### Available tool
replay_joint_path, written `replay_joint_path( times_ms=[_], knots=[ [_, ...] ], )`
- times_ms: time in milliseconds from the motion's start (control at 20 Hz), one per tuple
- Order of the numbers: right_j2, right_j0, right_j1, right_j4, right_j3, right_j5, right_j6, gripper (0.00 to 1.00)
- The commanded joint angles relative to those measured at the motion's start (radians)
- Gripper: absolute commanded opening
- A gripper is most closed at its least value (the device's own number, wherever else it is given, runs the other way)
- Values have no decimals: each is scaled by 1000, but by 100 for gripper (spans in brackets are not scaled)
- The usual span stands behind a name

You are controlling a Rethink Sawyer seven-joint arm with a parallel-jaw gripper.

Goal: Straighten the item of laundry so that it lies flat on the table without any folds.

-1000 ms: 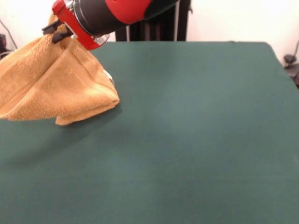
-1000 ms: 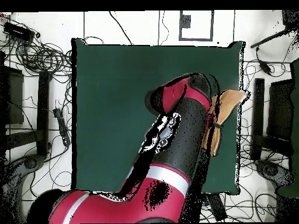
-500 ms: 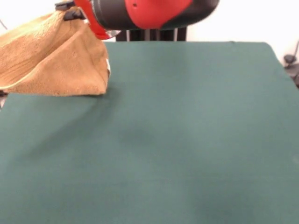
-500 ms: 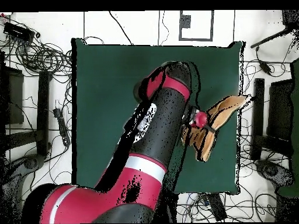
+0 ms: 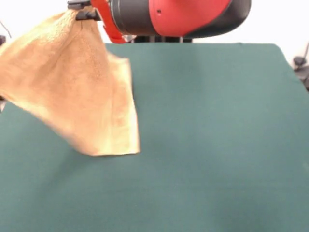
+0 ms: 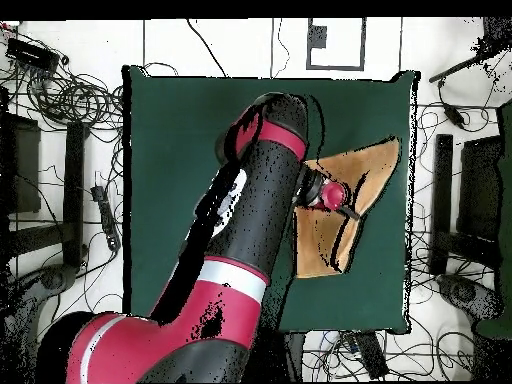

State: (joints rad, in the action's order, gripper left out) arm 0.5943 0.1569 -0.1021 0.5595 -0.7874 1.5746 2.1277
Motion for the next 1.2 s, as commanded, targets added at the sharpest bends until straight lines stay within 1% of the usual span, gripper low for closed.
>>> replay_joint_path(
  times_ms=[50,150,200,300,350,400,450,600,650,850,900,1050,1150,1200],
  knots=[
    [-93,-8,-58,-75,-53,-138,214,0],
    [-107,-14,-72,-89,-77,-182,221,0],
    [-106,-15,-71,-95,-73,-177,217,0],
    [-133,-28,-98,-133,-114,-240,220,0],
    [-166,-44,-129,-169,-165,-315,224,0],
    [-189,-60,-146,-197,-194,-349,213,0],
    [-225,-82,-172,-233,-241,-429,206,0],
    [-294,-132,-216,-322,-333,-580,185,0],
    [-300,-141,-223,-336,-353,-604,178,0],
    [-366,-224,-233,-406,-439,-783,137,0],
    [-375,-239,-232,-414,-446,-801,118,0],
    [-442,-302,-244,-429,-496,-888,10,0],
    [-487,-341,-257,-437,-527,-908,-51,0],
    [-497,-349,-260,-432,-530,-911,-63,0]
  ],
)
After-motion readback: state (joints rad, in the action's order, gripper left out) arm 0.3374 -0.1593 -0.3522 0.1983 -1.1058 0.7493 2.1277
